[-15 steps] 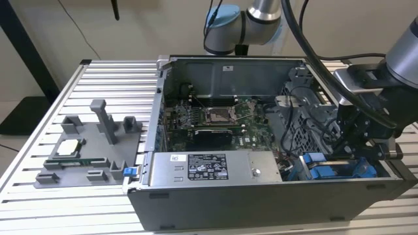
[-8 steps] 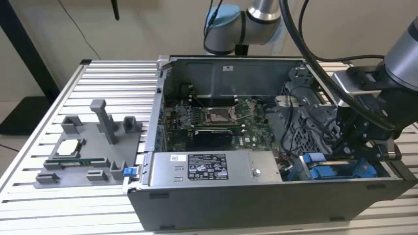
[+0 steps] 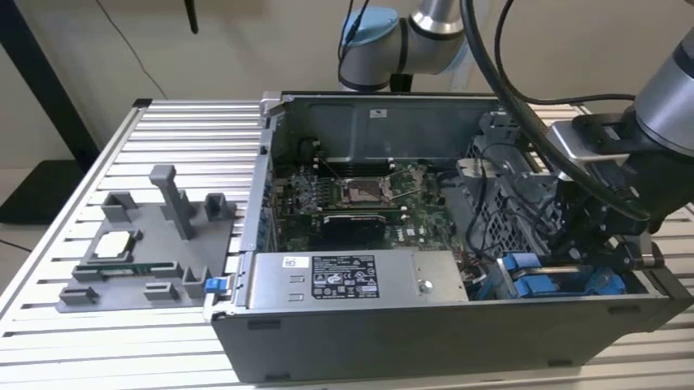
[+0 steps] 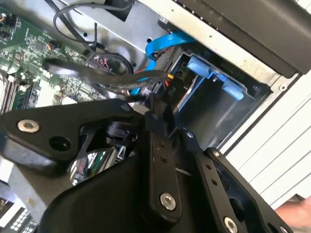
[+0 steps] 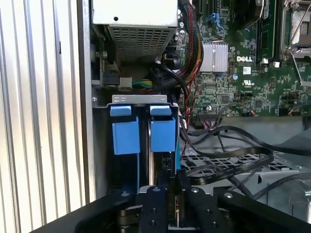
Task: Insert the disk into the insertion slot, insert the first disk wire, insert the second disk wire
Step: 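Insert the second disk wire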
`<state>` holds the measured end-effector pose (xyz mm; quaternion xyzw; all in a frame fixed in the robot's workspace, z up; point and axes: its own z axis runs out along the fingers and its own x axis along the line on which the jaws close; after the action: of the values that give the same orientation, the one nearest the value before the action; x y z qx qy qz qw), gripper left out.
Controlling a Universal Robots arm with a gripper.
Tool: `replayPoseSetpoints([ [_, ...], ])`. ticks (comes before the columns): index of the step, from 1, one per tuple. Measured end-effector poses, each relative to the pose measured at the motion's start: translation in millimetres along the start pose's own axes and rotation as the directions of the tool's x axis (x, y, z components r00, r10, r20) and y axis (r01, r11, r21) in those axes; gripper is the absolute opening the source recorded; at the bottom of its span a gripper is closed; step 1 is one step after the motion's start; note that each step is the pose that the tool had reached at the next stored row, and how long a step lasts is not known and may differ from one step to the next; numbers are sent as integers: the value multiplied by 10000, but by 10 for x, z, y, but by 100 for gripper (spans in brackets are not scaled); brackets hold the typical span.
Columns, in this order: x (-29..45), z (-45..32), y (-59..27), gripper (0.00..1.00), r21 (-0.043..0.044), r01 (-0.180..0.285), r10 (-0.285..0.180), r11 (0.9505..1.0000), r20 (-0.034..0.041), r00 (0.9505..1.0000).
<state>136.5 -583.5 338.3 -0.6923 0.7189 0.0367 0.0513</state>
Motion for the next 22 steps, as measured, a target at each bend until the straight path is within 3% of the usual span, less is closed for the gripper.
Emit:
replayPoseSetpoints([
  [5,-30,-233,-4,100,-22,-3,3,10000,-24,10000],
  [8,-42,-334,-6,100,-34,-5,5,10000,-22,10000],
  [19,-75,-596,-11,100,-86,-13,13,10000,-25,10000],
  [22,-78,-619,-11,100,-86,-12,12,10000,-23,10000],
])
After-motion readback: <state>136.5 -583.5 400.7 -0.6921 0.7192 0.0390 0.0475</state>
